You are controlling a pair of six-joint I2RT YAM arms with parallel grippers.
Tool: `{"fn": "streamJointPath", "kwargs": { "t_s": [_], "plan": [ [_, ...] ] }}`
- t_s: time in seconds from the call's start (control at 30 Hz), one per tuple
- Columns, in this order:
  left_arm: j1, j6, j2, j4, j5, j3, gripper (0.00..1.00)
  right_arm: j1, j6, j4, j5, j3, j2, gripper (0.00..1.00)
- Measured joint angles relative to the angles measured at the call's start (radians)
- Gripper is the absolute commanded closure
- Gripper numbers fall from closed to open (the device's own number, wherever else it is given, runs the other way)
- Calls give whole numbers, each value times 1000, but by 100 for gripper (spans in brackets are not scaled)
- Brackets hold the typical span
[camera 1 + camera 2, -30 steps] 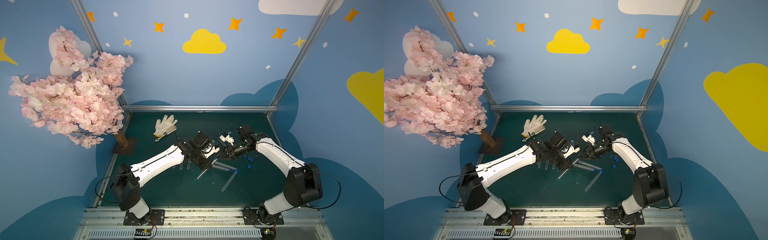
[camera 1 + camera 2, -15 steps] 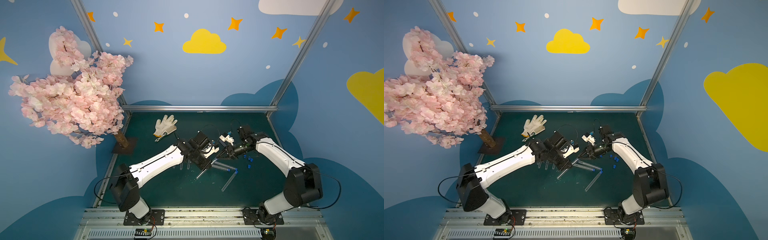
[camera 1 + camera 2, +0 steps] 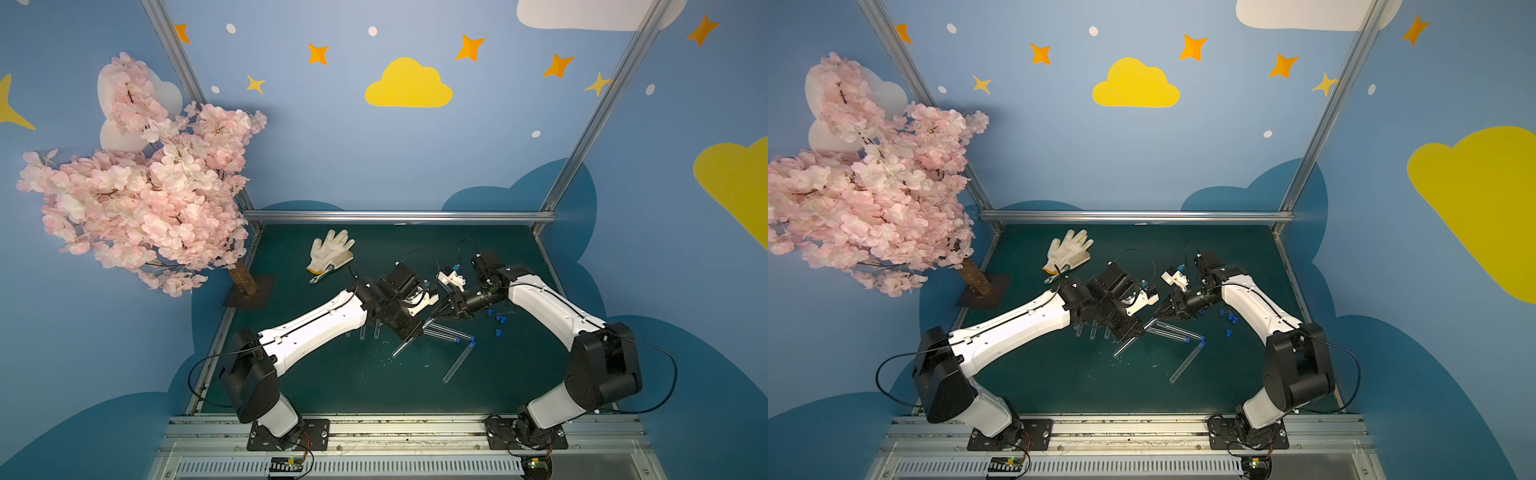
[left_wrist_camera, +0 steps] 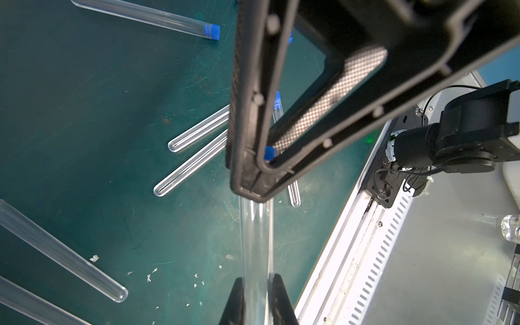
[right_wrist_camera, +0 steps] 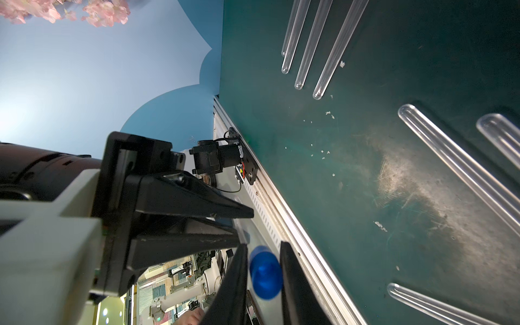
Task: Remove stoppers from test tubes
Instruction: Open the stopper on the test tube.
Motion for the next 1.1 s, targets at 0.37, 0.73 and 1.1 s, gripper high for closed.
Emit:
{"fn": "streamJointPath", "kwargs": {
  "t_s": [0.37, 0.73, 1.1],
  "plan": [
    [0, 0, 0, -4, -2, 0, 92, 0, 5, 3, -11, 0, 0, 100],
    [0, 8, 0, 24, -7, -25, 95, -9, -8, -5, 1, 0, 0, 100],
    [0, 20, -8, 106, -7, -73, 97, -13, -76, -95, 74, 56, 10, 100]
  ]
}}
